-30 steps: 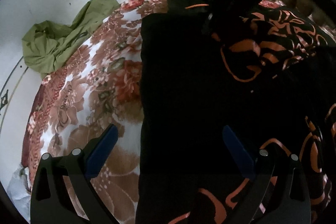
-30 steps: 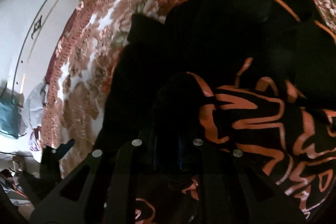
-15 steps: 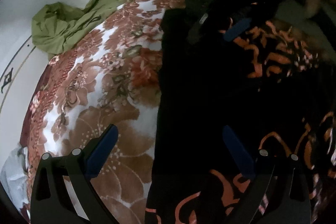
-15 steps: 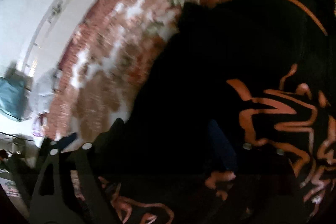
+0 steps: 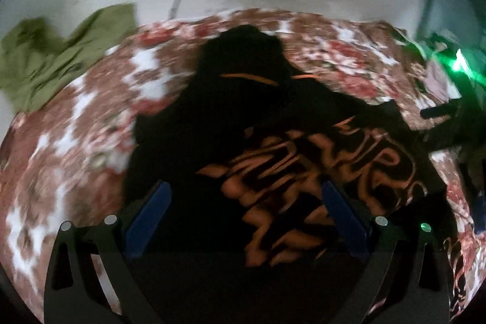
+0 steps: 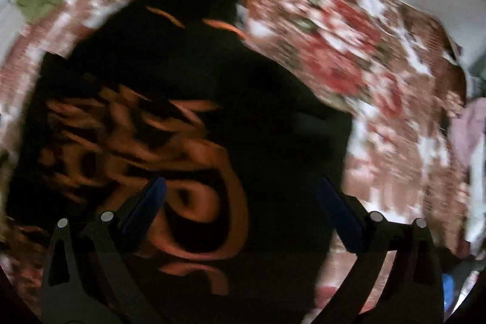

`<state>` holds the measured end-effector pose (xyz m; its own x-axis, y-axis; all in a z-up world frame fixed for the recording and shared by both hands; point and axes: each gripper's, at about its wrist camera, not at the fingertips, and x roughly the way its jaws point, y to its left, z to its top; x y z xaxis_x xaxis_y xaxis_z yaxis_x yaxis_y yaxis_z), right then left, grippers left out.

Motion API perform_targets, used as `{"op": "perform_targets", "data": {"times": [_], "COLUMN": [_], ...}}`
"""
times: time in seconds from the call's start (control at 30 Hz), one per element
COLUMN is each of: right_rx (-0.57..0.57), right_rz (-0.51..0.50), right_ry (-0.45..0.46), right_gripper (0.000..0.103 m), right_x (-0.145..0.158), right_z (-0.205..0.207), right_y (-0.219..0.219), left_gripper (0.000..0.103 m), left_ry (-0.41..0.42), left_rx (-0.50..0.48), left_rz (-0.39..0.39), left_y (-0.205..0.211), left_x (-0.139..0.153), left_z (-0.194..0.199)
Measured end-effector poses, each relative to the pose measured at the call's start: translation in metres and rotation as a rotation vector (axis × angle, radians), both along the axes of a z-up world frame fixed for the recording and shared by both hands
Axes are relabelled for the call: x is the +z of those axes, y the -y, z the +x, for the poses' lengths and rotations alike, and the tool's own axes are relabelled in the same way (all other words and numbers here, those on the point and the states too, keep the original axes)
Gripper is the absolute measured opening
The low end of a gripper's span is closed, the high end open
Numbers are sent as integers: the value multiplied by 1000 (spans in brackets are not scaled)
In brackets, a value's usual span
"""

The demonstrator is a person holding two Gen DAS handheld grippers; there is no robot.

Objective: Fold large clothes

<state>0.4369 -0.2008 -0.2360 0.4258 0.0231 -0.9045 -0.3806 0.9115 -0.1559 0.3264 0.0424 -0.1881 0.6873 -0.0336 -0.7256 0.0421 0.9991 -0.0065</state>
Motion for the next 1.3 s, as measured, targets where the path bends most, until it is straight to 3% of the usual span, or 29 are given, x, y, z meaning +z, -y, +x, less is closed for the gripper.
{"op": "perform_targets", "data": {"times": [0.17,0.3,0.4,0.6,0.83,1.03,1.13,1.3], "right_rx": [-10,-15,0,-12,-28,3,47,72], "right_rz": [6,19,57,131,194,214,198,223], "right_ry": [-32,-22,-26,-46,14,63,73,52], "right_gripper": [98,98,98,98,98,98,98,98], "right_x": [-35,-55,-65,-59,3,37,36,23], "right_z": [-5,-7,-8,-15,-9,44,82,153], "right_y": [16,19,25,39,41,11,-12,-40], "left_gripper": [98,98,99,98,98,98,98,98], "left_ry": [-77,-218,-210,-253,-177,-169,-189,-160], "left_rx": [-138,-109,-123,-125,-109,-83,-75,-117], "left_rz": [160,206,203,233,211,169,112,120], "left_y": [50,42,29,16,-27,-77,-97,-110], "left_x": [-38,-90,-106,-91,-18,7,6,-1], "left_z": [31,43,36,31,47,109,147,218]}}
